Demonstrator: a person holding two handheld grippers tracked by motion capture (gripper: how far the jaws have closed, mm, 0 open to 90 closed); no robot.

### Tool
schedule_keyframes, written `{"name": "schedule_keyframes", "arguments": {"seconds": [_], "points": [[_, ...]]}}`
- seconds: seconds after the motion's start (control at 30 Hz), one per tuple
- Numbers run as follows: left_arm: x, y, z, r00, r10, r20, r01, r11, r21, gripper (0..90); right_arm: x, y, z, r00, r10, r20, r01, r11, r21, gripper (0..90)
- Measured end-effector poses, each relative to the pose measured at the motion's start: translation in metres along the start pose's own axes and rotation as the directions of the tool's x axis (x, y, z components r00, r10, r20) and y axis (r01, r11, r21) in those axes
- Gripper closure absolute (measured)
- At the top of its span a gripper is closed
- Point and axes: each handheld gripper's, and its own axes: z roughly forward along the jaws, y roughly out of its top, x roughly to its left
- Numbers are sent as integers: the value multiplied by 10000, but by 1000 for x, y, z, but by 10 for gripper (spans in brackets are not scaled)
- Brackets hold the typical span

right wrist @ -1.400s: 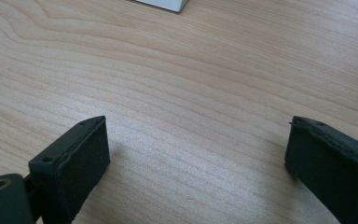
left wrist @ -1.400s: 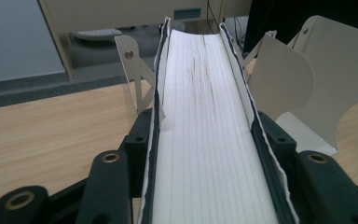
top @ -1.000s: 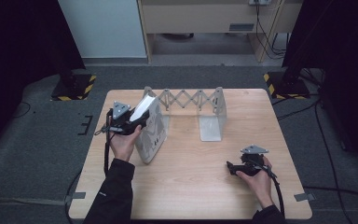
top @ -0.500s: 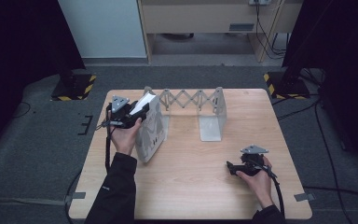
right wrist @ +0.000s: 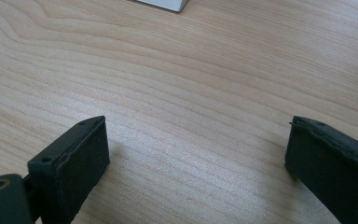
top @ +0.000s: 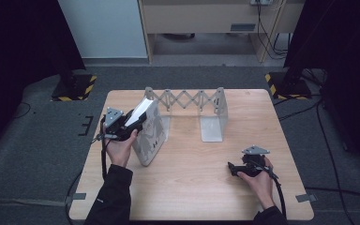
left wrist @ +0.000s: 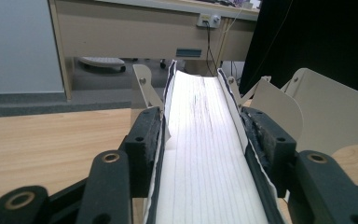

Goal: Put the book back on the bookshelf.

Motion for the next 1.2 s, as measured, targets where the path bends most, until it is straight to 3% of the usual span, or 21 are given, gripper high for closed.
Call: {"name": "schedule_keyframes", "arguments": {"seconds": [0.13, 0.37, 0.47, 0.57, 0.73, 1.03, 1.2], "points": [[2, -2, -3, 9999, 19, 115, -18, 10000, -47, 472, 0, 0, 0, 10000, 23, 13, -23, 10000, -8, 64], [-9, -18, -2, 9979, 602, 244, -604, 9982, 35, 439, 0, 0, 0, 10000, 15, 12, -15, 10000, -10, 64], [-9, -18, -2, 9967, 788, 203, -795, 9963, 322, 440, 0, 0, 0, 10000, 14, 4, -14, 10000, -6, 64], [-8, -20, 0, 9960, 865, 239, -885, 9904, 1059, 422, 0, 0, 0, 10000, -4, 14, 4, 10000, -11, 64], [-5, -22, -1, 9966, 805, 164, -819, 9896, 1184, 449, 0, 0, 0, 10000, 15, 1, -15, 10000, -2, 64], [-12, -21, 0, 9972, 743, -126, -728, 9932, 908, 484, 0, 0, 0, 10000, -2, 12, 2, 10000, -8, 64], [-19, -8, -1, 9978, 664, -85, -659, 9962, 568, 494, 0, 0, 0, 10000, -2, -8, 2, 10000, 3, 64]]}}
